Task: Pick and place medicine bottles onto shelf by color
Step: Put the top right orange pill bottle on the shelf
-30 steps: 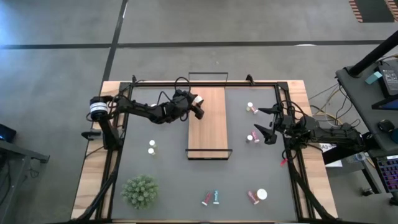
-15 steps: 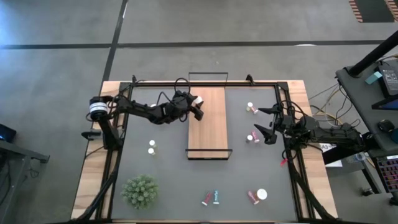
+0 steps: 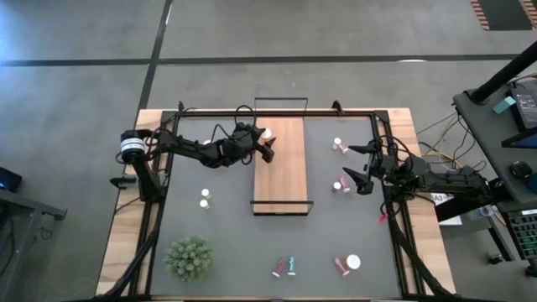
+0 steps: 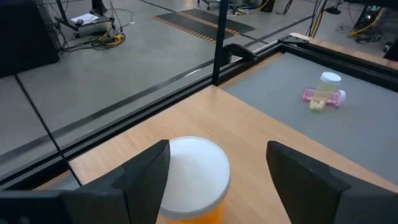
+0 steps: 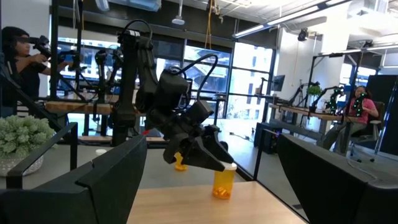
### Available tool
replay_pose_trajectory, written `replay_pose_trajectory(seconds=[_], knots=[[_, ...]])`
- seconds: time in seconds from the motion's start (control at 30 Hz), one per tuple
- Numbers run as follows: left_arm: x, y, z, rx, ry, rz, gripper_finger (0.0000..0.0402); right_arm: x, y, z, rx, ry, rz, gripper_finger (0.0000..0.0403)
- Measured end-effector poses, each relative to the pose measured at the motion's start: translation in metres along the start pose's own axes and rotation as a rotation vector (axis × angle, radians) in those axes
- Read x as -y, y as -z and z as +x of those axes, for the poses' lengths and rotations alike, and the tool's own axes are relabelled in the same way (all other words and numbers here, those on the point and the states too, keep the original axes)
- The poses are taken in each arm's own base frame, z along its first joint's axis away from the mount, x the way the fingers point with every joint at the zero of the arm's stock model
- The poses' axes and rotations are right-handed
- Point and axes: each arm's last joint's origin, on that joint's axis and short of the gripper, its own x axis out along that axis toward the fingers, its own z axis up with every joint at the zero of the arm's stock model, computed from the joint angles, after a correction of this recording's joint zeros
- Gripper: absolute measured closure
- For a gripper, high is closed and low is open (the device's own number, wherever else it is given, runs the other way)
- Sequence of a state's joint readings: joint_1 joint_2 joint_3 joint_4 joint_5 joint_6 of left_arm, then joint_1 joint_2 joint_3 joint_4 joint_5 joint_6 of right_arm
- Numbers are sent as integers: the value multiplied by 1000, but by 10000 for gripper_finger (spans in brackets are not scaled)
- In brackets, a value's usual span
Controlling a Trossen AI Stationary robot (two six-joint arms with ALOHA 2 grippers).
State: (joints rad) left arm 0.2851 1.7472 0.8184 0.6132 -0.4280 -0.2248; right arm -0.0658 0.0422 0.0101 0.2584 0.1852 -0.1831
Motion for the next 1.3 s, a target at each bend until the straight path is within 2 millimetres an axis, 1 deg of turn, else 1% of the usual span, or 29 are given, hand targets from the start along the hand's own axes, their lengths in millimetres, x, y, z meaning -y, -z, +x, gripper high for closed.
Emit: replay_pose_trajectory(seconds=[0.33,0.63,0.73,0.83,0.97,1.07,1.17,1.3], knots=[[4,-3,0,6,12,28,149,0,0,0,0,0,0,53],[9,-16,1,84,28,107,149,0,0,0,0,0,0,53],[8,-12,1,60,2,87,149,0,0,0,0,0,0,53],[7,-5,-1,26,-40,40,149,0,0,0,0,0,0,53],[10,2,-6,30,-81,5,147,0,0,0,0,0,0,53],[11,4,-8,38,-103,6,129,0,0,0,0,0,0,53],[10,6,-9,33,-108,-4,98,0,0,0,0,0,0,53],[8,15,-6,10,-115,-29,56,0,0,0,0,0,0,53]])
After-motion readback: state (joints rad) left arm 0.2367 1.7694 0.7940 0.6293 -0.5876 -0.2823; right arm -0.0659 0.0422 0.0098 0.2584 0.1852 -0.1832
